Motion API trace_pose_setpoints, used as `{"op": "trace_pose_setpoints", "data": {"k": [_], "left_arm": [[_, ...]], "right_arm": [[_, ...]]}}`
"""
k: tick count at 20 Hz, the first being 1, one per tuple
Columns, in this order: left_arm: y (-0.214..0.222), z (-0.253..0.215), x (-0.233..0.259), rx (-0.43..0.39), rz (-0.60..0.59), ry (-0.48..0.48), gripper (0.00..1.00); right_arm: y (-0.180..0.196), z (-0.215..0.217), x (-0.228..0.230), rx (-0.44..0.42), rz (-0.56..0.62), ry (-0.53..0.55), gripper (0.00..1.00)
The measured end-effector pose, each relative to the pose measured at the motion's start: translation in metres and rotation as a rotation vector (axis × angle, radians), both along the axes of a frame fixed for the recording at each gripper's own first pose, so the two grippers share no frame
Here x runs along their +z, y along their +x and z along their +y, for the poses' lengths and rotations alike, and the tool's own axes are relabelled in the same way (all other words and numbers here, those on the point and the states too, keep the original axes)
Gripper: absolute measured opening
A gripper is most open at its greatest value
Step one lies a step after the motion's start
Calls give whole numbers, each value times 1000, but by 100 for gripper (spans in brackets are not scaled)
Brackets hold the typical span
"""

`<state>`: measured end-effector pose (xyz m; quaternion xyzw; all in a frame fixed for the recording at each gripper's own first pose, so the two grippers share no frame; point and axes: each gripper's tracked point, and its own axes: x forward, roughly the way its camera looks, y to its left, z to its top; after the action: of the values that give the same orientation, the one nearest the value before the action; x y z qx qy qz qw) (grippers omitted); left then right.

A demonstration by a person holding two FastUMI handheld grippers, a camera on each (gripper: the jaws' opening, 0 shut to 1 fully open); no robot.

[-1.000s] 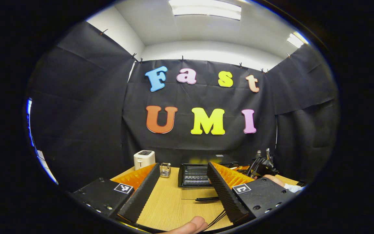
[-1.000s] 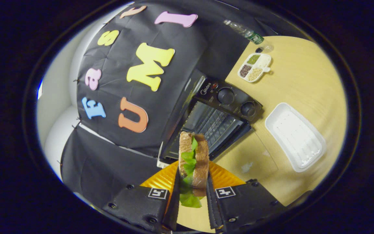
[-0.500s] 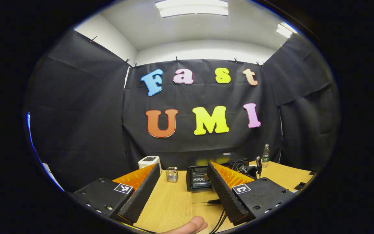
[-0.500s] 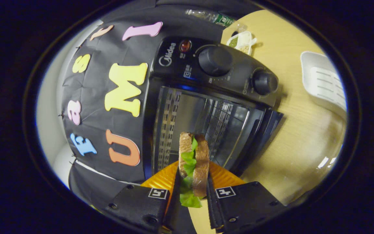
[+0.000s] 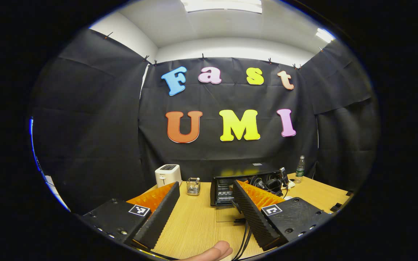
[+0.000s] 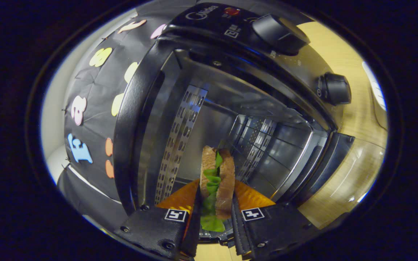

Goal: Open the electric oven with the left hand, put the food in, and close the electric oven.

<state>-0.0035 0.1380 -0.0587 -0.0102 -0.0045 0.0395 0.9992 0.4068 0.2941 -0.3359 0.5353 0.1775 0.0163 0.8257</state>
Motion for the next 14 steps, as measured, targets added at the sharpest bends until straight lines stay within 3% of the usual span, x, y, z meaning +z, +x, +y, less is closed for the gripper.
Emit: {"op": "trace_pose_setpoints", "data": {"k": [4,5,6,7,8,9,10,11,12,14], "left_arm": [[3,1,-8,-4,15,-10,96],[3,1,-10,-6,20,-9,95],[3,1,-12,-7,25,-8,96],[5,1,-13,-8,29,-6,96],[6,1,-15,-7,33,-5,96],[5,2,-15,-4,35,-4,96],[7,3,-16,-3,38,-3,96],[6,3,-18,-3,42,-3,95],[6,2,-20,-2,48,-2,95],[6,4,-24,2,60,-4,96]], "right_arm": [[1,-1,-3,13,1,-73,46],[2,-1,-3,16,1,-109,38],[4,-1,-3,22,0,-155,51],[4,-4,-3,28,0,-205,40],[3,-1,-4,53,1,-257,60],[1,2,-5,81,0,-312,51],[1,3,-5,103,0,-383,76],[1,0,-6,110,2,-461,68],[3,0,-4,115,-15,-525,92],[2,6,-3,159,-29,-632,99]]}}
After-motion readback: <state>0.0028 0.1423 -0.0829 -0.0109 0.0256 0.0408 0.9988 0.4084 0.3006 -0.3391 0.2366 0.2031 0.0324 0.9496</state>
